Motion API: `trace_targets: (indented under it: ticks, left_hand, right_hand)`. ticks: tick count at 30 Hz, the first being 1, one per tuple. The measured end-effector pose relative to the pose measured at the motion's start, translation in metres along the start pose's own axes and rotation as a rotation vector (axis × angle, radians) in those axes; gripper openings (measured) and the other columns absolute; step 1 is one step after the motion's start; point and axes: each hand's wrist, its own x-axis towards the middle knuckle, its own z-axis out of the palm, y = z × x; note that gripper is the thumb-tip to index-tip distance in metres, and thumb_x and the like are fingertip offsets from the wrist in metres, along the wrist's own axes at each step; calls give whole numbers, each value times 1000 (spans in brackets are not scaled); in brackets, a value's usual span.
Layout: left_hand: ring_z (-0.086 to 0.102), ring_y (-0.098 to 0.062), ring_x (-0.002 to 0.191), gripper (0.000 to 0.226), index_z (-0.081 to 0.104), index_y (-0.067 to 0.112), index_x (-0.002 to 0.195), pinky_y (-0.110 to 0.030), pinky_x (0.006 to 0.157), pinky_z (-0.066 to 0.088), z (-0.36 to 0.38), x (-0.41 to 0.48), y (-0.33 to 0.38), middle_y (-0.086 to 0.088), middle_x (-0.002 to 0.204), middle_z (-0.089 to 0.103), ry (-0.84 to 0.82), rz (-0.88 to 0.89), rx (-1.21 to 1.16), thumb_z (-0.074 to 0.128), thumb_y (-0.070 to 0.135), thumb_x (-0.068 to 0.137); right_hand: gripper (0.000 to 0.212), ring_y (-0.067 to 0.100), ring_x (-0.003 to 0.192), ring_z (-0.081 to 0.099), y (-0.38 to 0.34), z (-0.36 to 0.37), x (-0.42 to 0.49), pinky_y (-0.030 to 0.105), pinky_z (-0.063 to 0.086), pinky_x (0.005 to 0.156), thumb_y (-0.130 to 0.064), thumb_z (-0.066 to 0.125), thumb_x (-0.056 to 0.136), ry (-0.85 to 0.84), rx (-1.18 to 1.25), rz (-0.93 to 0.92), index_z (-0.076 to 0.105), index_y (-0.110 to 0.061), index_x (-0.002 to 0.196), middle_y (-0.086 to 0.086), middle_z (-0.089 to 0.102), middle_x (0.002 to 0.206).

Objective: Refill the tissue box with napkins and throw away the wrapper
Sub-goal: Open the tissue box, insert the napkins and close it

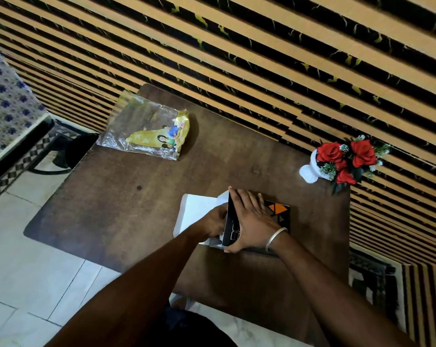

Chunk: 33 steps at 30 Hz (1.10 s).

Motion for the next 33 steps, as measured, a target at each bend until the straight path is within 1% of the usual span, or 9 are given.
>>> trace_targets:
  ticks: [4, 7, 12, 13, 16, 18, 25, 30, 33]
  left_hand:
    - [55, -17, 111, 56, 41, 11, 142, -12, 85, 42, 8, 0, 5, -2, 122, 58, -45, 57, 11, 66, 9, 92]
    - [58, -22, 115, 56, 45, 14, 141, -23, 90, 42, 10, 1, -2, -9, 130, 61, -24, 59, 52, 68, 16, 90]
    - [59, -23, 118, 63, 41, 15, 145, -14, 90, 44, 11, -2, -6, -7, 129, 61, 79, 81, 0, 67, 7, 89]
    - [60, -25, 118, 60, 42, 14, 144, -19, 93, 46, 11, -4, -3, -9, 128, 62, 107, 78, -7, 64, 6, 89]
    - [66, -23, 103, 53, 52, 19, 134, -38, 95, 52, 14, -6, -7, -3, 111, 69, 216, 124, 90, 63, 32, 84]
    - [67, -24, 100, 51, 51, 19, 134, -41, 92, 52, 14, -7, -9, -6, 111, 70, 248, 142, 162, 63, 30, 86]
    - [67, -26, 97, 51, 53, 16, 128, -35, 85, 50, 9, -4, -15, -8, 109, 71, 295, 166, 514, 66, 33, 82]
    - [68, -25, 84, 33, 63, 16, 100, -41, 77, 54, -2, -3, -19, -4, 91, 74, 251, 47, 404, 48, 35, 77]
    - [68, -29, 87, 26, 66, 8, 93, -37, 78, 51, 1, 0, -19, -10, 93, 74, 242, 3, 464, 47, 25, 89]
  right_hand:
    - [155, 29, 151, 9, 3, 2, -1, 58, 4, 123, -75, 78, 42, 5, 11, 7, -11, -19, 156, 7, 10, 162]
    - [155, 28, 150, 8, 8, 1, -1, 58, 5, 123, -77, 77, 41, 16, 25, 15, -12, -20, 156, 6, 10, 162]
    - [155, 28, 151, 8, 7, 1, 0, 59, 4, 123, -76, 77, 42, 14, 49, 14, -12, -21, 156, 7, 10, 162]
    - [155, 28, 151, 8, 7, 1, 0, 59, 4, 123, -77, 77, 42, 16, 50, 16, -12, -21, 156, 7, 10, 162]
    - [154, 27, 151, 8, 6, 0, 2, 59, 5, 123, -78, 76, 42, 19, 54, 22, -11, -21, 156, 6, 9, 163]
    - [154, 27, 151, 8, 5, 1, 3, 59, 4, 122, -79, 75, 42, 19, 44, 18, -10, -21, 156, 6, 10, 163]
    - [156, 29, 150, 9, 4, 9, 8, 60, 4, 122, -79, 75, 39, 6, 12, 11, -9, -19, 156, 8, 11, 161]
    - [155, 30, 150, 10, 5, 16, 8, 61, 1, 122, -79, 74, 40, -10, -37, -17, -8, -18, 156, 8, 11, 160]
    - [154, 30, 149, 13, 5, 18, 8, 62, 2, 121, -80, 73, 39, 1, -52, -23, -6, -18, 156, 7, 14, 159]
